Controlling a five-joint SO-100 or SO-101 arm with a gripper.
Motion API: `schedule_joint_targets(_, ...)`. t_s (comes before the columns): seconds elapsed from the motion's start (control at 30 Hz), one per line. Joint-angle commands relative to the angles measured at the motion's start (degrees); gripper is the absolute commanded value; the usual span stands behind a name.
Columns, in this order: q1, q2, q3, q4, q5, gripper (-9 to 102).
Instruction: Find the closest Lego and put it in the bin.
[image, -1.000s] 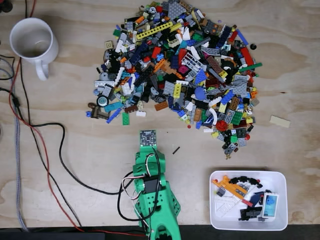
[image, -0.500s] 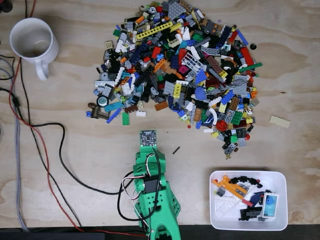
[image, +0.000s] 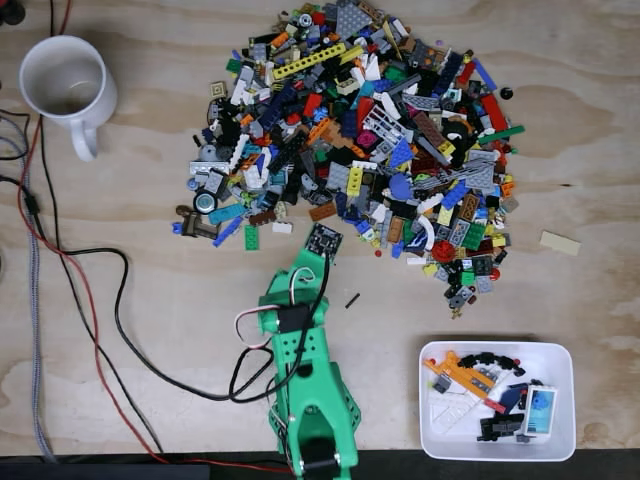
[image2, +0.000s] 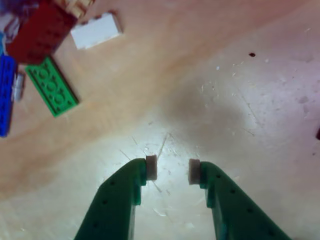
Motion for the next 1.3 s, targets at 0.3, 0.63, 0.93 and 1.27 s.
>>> schedule_joint_targets(0.3, 2.4, -41.0, -36.3, -4.7, 34.5, 14)
schedule_joint_targets(0.63, 0.3, -52.4, -42.9, -4.6, 36.7, 15)
schedule_joint_targets(0.93, -0.4, -56.0, -42.6, -6.2, 35.6, 8)
schedule_joint_targets(1.27, -1.1, -55.3, -42.8, -5.4, 32.8, 5)
